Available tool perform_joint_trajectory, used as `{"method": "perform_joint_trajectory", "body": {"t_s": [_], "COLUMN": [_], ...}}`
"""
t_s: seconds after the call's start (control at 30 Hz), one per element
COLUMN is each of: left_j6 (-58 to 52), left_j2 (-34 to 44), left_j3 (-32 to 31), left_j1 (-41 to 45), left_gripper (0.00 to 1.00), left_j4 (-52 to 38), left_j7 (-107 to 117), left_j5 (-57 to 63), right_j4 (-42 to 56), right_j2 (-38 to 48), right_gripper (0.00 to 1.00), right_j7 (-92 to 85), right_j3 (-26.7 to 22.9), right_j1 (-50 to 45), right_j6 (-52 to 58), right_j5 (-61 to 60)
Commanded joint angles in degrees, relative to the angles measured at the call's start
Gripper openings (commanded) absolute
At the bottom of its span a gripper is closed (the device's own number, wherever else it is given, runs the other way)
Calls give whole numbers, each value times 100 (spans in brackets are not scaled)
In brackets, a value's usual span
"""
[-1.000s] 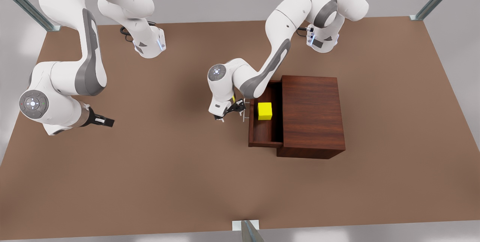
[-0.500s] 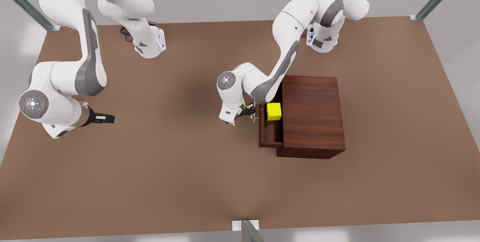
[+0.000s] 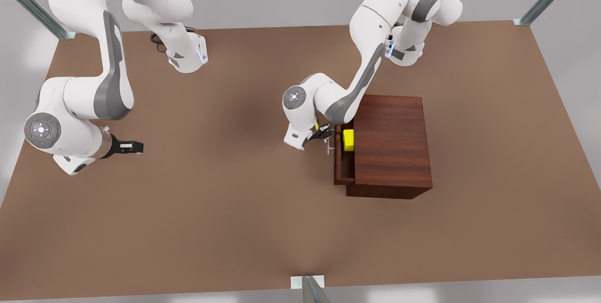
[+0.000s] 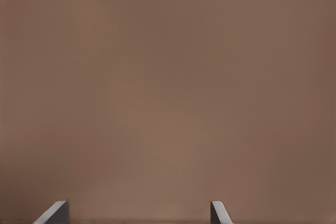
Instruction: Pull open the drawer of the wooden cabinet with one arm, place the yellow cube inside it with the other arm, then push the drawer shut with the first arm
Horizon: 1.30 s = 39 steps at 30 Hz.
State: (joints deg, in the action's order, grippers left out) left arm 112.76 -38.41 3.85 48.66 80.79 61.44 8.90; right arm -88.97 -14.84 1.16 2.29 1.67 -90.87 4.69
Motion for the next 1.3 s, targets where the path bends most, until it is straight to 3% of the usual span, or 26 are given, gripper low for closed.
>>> {"method": "perform_joint_trajectory", "body": {"t_s": [0.0,1.27], "left_j6": [18,-26], "left_j2": [35,175], "left_j3": [2,134], "left_j1": [-14,-120], "left_gripper": [100,100], "left_j4": [25,367], "left_j7": [-739,-1196], "left_j5": [-2,68], "right_j4": [3,3], "right_j2": [7,7], "right_gripper": [100,100], "right_j7": [-345,-363], "right_j3": [0,0], "right_j1": [0,9], "right_j6": [-1,-1], "right_j5": [-3,-3]}}
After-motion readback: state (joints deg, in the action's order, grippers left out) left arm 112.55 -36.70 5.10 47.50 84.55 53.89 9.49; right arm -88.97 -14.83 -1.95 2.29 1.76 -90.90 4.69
